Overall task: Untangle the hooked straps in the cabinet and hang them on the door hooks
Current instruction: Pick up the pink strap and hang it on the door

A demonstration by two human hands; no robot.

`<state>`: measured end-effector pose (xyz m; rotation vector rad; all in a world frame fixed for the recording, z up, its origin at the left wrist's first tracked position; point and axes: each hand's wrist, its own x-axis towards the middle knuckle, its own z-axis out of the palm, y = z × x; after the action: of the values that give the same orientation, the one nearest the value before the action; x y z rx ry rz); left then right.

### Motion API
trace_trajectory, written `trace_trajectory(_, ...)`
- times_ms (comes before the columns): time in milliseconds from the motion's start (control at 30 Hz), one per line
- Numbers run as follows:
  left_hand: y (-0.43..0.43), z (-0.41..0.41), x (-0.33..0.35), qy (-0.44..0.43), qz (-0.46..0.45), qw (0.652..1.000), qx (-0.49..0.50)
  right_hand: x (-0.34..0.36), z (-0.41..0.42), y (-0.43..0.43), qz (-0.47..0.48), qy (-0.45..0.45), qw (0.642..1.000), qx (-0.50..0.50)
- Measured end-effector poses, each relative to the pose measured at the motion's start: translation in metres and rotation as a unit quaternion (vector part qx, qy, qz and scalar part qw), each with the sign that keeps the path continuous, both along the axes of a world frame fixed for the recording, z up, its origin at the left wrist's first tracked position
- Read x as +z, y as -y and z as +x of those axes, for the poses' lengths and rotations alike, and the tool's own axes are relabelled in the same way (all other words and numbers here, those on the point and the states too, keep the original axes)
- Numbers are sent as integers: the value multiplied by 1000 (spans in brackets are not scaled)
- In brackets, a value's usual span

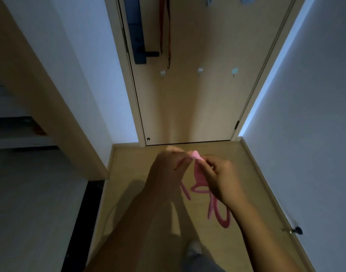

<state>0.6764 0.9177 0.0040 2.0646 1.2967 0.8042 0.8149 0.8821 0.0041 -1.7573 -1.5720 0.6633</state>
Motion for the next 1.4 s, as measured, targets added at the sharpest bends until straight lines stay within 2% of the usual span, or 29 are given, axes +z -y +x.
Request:
trace_trajectory(133,-78,25,5,102,-111,987,48,2,31,-79,44,40,998,37)
trace_trajectory(267,-142,42,3,164,-106,977,89,-1,47,-156,64,42,995,67)
trace_trajectory(533,-282,47,-10,117,-42,985,121,-8,60,-298,96,96,990,43)
trace_trajectory(700,-382,37,-23,73,-12,992,106,-27,51,-398,71,126,988,46)
trace_trajectory(900,-486,31,-44,60,0,992,116,-48,42,-492,57,107,992,34)
trace_trajectory(1100,-569,34,-82,26,-25,989,147,-83,40,-578,24,145,989,36)
trace_trajectory(1233,-618,41,-111,32,-42,984,171,-109,39,-628,4,135,991,20)
trace_trajectory(1400,-677,52,-151,63,-126,964,223,-139,42,-687,-40,124,991,24)
